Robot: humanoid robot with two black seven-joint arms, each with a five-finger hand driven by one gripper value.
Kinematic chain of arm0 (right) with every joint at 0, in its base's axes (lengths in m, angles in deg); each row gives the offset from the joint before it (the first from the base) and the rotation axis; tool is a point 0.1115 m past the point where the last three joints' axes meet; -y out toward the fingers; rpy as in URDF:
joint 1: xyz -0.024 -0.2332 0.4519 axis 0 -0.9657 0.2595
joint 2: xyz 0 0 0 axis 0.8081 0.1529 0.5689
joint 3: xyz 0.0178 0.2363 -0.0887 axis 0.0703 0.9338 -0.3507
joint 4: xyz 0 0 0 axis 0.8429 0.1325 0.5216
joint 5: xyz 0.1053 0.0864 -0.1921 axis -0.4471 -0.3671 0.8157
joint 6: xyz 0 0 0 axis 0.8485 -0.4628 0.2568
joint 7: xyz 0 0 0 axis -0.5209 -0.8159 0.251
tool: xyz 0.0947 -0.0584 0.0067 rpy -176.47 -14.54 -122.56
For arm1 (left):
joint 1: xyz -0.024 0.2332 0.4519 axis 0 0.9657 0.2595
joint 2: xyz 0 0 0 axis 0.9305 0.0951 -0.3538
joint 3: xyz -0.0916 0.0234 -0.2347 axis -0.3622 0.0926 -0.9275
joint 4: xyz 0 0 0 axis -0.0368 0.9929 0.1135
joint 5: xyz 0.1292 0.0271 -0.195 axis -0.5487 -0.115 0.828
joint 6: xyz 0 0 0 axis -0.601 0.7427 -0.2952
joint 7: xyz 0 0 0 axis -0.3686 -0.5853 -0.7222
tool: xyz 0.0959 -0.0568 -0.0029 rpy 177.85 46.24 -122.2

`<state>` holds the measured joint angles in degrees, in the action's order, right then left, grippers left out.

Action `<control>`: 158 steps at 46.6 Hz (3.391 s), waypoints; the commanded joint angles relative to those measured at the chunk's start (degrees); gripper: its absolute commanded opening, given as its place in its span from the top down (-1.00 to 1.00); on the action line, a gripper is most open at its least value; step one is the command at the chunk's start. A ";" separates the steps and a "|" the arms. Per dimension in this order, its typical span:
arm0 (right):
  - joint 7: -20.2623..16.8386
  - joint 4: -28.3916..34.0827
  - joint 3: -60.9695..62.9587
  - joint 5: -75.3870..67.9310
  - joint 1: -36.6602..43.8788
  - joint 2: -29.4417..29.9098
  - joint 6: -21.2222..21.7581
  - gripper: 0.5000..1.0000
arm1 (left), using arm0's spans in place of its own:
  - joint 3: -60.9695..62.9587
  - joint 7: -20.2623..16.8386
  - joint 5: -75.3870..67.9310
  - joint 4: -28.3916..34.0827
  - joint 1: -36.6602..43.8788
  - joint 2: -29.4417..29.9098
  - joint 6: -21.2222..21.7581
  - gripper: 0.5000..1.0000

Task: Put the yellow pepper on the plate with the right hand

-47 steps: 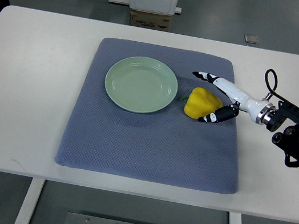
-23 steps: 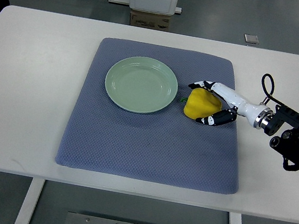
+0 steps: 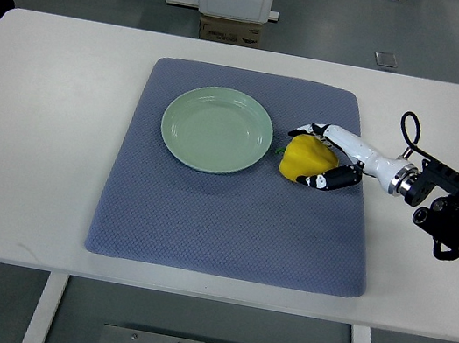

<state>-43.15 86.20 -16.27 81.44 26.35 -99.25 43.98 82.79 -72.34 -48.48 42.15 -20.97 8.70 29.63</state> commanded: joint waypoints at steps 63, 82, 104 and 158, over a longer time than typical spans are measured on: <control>-4.24 -6.06 5.94 -0.27 4.53 16.10 -0.09 1.00 | 0.00 0.00 -0.06 -0.08 0.00 0.00 0.00 -1.00; -3.62 -5.36 5.67 0.35 2.60 16.10 -0.09 1.00 | 0.00 0.00 0.03 0.01 0.00 0.00 0.00 -1.00; -4.50 -5.36 5.85 0.17 1.72 16.10 -0.09 0.83 | 0.00 0.00 0.03 0.01 0.00 0.00 0.00 -1.00; -7.05 -5.09 17.27 -7.73 1.01 16.10 0.96 -1.00 | 0.00 0.00 0.03 0.01 0.00 0.00 0.00 -1.00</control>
<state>-49.40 81.12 -0.62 75.77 27.53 -83.15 44.82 82.79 -72.34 -48.48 42.15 -20.97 8.70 29.64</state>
